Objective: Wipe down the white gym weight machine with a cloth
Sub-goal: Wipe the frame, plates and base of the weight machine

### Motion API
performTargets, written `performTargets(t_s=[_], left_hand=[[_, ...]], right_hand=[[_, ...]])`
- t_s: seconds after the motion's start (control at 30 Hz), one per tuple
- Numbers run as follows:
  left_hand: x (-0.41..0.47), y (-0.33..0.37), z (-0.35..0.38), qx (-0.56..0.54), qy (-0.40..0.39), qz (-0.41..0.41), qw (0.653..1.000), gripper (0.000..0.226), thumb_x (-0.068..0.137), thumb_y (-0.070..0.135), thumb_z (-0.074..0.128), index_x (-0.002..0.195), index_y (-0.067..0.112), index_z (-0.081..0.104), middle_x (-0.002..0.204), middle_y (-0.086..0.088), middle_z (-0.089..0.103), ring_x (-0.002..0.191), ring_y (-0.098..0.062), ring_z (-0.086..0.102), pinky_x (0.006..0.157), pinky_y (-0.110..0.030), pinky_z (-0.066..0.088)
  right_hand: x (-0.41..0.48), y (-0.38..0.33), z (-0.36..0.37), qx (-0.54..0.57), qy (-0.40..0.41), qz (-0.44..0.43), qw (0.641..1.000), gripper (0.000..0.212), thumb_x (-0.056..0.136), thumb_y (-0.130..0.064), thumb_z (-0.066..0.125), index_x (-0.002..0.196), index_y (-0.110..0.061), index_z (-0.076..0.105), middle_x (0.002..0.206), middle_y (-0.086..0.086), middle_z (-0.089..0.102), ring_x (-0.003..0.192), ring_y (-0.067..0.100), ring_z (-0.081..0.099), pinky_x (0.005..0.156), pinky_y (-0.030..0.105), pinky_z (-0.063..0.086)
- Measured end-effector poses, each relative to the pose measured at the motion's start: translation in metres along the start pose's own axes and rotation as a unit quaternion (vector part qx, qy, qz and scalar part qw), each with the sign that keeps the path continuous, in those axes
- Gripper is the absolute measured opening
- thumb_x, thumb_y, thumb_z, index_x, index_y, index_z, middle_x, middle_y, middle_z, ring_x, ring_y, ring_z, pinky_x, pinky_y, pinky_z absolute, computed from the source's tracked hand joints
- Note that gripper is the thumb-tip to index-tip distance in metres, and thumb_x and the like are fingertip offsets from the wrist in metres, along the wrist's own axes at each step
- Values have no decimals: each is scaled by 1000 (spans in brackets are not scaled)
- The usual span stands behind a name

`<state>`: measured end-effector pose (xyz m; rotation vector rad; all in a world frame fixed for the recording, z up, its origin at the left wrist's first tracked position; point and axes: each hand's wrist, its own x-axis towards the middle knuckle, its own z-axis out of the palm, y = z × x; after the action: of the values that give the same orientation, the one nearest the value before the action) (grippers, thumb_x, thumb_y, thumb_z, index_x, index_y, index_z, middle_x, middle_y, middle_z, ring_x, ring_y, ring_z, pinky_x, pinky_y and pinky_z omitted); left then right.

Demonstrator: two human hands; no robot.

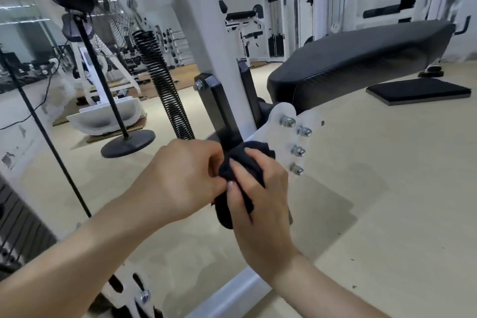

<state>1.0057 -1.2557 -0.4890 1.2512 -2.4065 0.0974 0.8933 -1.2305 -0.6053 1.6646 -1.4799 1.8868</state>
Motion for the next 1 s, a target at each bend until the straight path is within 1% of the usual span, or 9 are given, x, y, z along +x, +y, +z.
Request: performTargets(t_s=[0.13, 0.23, 0.3, 0.4, 0.53, 0.7, 0.77, 0.87, 1.0], left_hand=[[9, 4, -1, -54, 98, -24, 993, 15, 69, 21, 70, 62, 27, 59, 59, 12, 59, 60, -4, 56, 52, -19, 40], [14, 19, 7, 1, 169, 69, 983, 14, 79, 14, 69, 75, 26, 62, 69, 10, 58, 61, -14, 55, 51, -25, 42], [19, 27, 15, 32, 160, 141, 977, 11, 80, 7, 66, 82, 18, 66, 76, 3, 57, 62, -22, 56, 51, -35, 48], [24, 33, 28, 98, 113, 180, 972, 16, 81, 14, 52, 78, 16, 67, 75, 2, 54, 67, -22, 51, 47, -34, 42], [22, 32, 38, 138, 113, 202, 963, 17, 65, -2, 71, 72, 11, 63, 79, -3, 56, 73, -25, 50, 37, -33, 38], [28, 34, 47, 148, 151, 192, 958, 23, 75, 2, 71, 96, 9, 67, 101, -9, 62, 85, -29, 55, 56, -33, 45], [29, 36, 48, 150, 156, 191, 957, 21, 76, 4, 72, 96, 9, 67, 100, -9, 65, 84, -30, 57, 58, -31, 45], [32, 38, 48, 152, 163, 182, 958, 29, 68, 3, 76, 96, 7, 67, 92, -9, 64, 80, -30, 58, 63, -30, 38], [38, 39, 51, 150, 177, 187, 955, 25, 67, -2, 77, 90, 4, 69, 86, -11, 65, 73, -32, 57, 65, -34, 44]], right_hand=[[44, 10, -6, -9, -25, -88, 996, 29, 94, -14, 49, 111, -3, 70, 123, 13, 58, 115, 26, 51, 103, 33, 39], [77, 34, -15, -76, 31, -152, 985, 30, 99, -13, 46, 109, 1, 70, 115, 21, 60, 106, 33, 56, 95, 42, 46], [79, 55, -19, -131, 42, -200, 970, 28, 100, -17, 47, 107, -2, 69, 108, 19, 63, 102, 33, 59, 85, 45, 50], [60, 79, -30, -182, 40, -244, 952, 14, 97, -18, 57, 108, -12, 63, 106, 11, 68, 103, 26, 61, 83, 40, 50], [35, 95, -43, -218, 5, -206, 954, 12, 88, -9, 64, 90, -12, 76, 101, 4, 70, 102, 21, 60, 78, 39, 50], [73, 75, -36, -129, 90, -160, 975, 19, 97, -12, 56, 98, 1, 70, 104, 10, 65, 96, 22, 57, 94, 21, 43], [66, 76, -34, -137, 77, -150, 976, 13, 92, -5, 62, 97, 2, 72, 103, 12, 68, 95, 24, 58, 94, 25, 46], [47, 78, -45, -154, 31, -106, 982, 13, 85, 1, 68, 95, -5, 74, 100, 5, 71, 92, 23, 59, 89, 26, 48], [82, 60, -58, -65, 97, -9, 993, 26, 81, -5, 64, 97, -25, 67, 99, -16, 64, 94, 10, 59, 86, 17, 44]])
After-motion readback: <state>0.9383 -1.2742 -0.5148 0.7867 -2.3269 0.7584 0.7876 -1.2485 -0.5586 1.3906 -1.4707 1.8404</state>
